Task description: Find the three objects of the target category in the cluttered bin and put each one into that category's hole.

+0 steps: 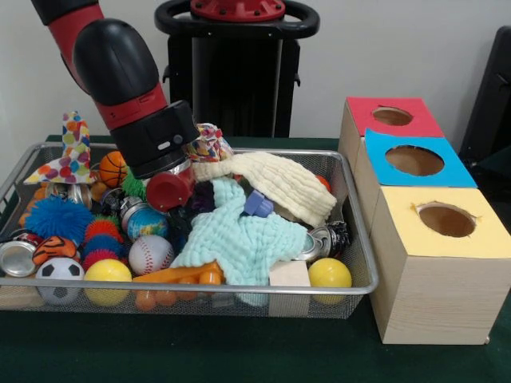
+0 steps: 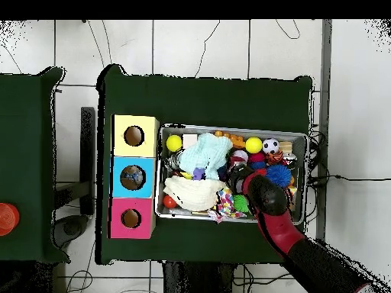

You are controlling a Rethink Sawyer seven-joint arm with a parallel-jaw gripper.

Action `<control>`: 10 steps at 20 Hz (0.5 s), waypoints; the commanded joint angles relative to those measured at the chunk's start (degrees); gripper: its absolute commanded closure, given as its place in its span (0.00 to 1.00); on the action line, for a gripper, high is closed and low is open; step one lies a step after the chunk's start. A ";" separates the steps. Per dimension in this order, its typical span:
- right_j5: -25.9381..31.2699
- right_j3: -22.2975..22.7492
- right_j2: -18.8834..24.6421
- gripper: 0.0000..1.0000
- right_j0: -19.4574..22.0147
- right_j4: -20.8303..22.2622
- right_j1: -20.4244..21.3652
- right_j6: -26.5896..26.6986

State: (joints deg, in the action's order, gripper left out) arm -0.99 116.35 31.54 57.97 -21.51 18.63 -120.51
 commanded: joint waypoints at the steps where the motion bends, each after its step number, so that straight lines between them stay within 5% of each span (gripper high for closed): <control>1: -2.77 3.09 6.24 0.00 -0.10 1.09 -3.09 -13.33; 10: -1.22 8.91 13.94 0.00 5.62 -1.54 -5.06 -17.58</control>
State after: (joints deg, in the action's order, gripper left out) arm -0.99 120.78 37.56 62.34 -21.41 17.57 -120.56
